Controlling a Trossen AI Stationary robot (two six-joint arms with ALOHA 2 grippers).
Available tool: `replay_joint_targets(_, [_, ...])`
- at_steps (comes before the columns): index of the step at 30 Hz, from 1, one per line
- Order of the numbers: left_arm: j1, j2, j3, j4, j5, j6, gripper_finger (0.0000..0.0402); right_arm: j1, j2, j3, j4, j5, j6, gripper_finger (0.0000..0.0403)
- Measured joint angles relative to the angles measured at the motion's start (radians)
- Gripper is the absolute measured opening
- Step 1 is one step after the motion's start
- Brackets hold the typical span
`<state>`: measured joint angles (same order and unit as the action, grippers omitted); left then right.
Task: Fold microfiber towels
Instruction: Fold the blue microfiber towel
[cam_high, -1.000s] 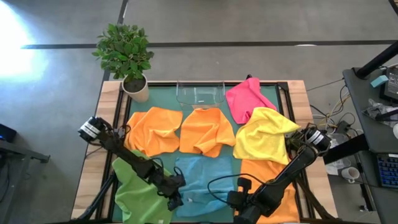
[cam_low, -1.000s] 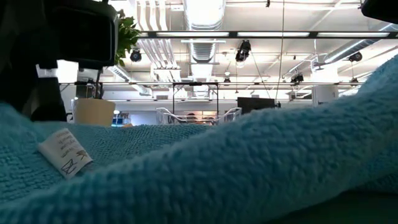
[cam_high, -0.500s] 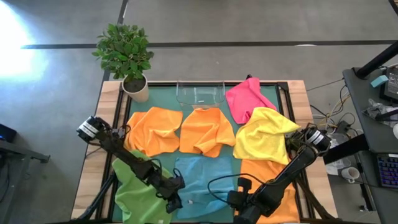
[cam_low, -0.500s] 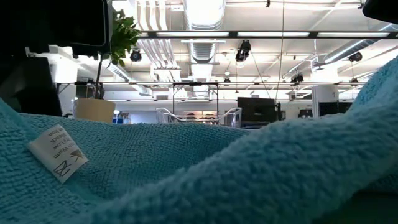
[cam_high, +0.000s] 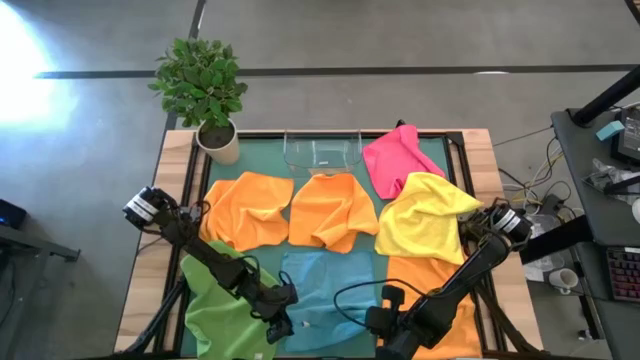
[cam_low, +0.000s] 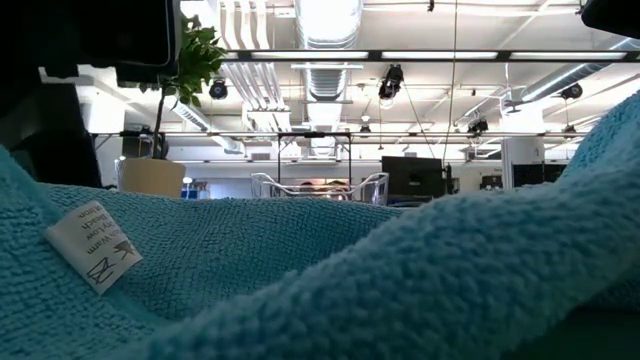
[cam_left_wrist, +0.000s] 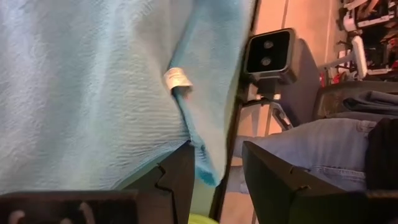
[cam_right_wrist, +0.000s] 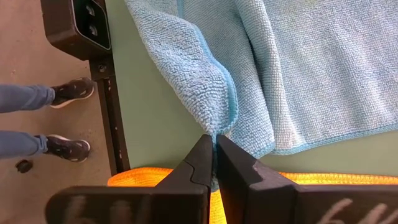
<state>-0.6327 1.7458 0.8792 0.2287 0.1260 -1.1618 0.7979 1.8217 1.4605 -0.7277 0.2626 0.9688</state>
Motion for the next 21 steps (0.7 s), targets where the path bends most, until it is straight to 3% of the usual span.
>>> replay_joint_targets(11, [0.0,0.034,0.026,0.004,-0.007,-0.003,0.011,0.0,0.0,0.0,0.0,0.0,0.006,0.0009])
replay_joint_targets(21, [0.0,0.033,0.02,-0.002,-0.027,0.02,0.001,0.0,0.0,0.0,0.0,0.0,0.007,0.0009])
